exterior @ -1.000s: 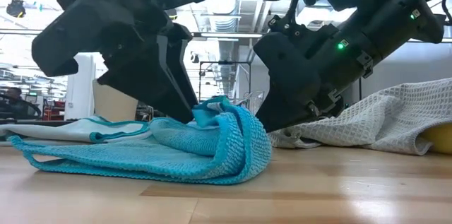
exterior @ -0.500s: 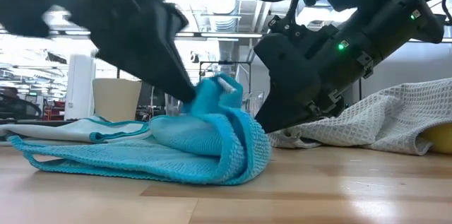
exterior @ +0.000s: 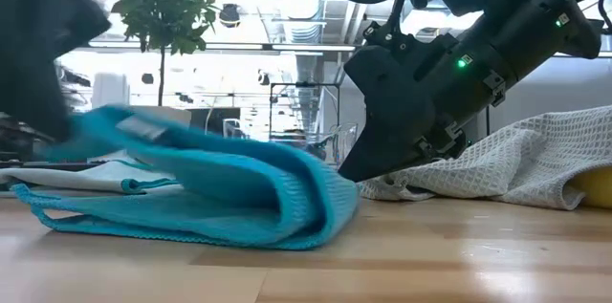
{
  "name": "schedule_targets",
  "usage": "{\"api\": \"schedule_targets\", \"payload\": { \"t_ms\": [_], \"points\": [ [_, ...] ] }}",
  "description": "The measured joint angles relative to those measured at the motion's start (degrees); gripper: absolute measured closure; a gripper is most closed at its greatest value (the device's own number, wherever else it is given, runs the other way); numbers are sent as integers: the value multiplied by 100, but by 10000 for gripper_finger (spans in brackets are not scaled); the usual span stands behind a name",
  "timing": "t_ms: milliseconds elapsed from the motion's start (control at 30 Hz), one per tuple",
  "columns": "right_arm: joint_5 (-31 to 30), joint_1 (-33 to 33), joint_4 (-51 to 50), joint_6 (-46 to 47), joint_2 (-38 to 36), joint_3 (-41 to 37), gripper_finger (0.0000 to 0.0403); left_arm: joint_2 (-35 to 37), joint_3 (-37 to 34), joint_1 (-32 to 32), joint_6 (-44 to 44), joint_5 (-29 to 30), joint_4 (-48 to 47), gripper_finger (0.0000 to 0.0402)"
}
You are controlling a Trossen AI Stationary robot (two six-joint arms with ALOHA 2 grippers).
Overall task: Fold microfiber towels
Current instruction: Fold the blue microfiber cloth
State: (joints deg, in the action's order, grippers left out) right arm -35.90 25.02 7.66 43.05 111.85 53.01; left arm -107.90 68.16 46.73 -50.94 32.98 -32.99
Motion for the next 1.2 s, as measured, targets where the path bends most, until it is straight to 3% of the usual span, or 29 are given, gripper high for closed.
{"api": "schedule_targets", "payload": {
  "t_ms": [100, 200, 267, 400, 500, 700, 867, 967, 1067, 1200],
  "points": [
    [7, 0, 0, 1, 0, 0, 328, 0, 0, 90, -459, -800, -25, 394],
    [11, 0, -1, 0, 0, 0, 328, 0, 0, 184, -918, -1191, -93, 387],
    [11, 0, -2, 0, 0, 0, 328, 0, 0, 254, -1025, -1133, -92, 384],
    [9, 11, 57, -120, 0, 0, 328, 0, 0, 271, -928, -450, -92, 386],
    [-1, 178, 633, -633, -21, 0, 328, 0, 0, 152, -799, -297, -105, 386],
    [216, 329, 1837, -1398, 91, 70, 328, 0, 0, 87, -1020, -508, -505, 363],
    [772, 110, 1857, -1193, 812, 312, 328, 0, 0, 121, -1382, -552, -621, 314],
    [885, 72, 1957, -1041, 1162, 569, 328, 0, 3, 155, -1519, -869, -560, 281],
    [940, 72, 1888, -1014, 1192, 653, 328, 0, 112, 290, -1801, -1325, -609, 257],
    [774, 72, 1780, -1042, 1138, 645, 328, 0, 421, 557, -2020, -1255, -936, 241]
  ]
}}
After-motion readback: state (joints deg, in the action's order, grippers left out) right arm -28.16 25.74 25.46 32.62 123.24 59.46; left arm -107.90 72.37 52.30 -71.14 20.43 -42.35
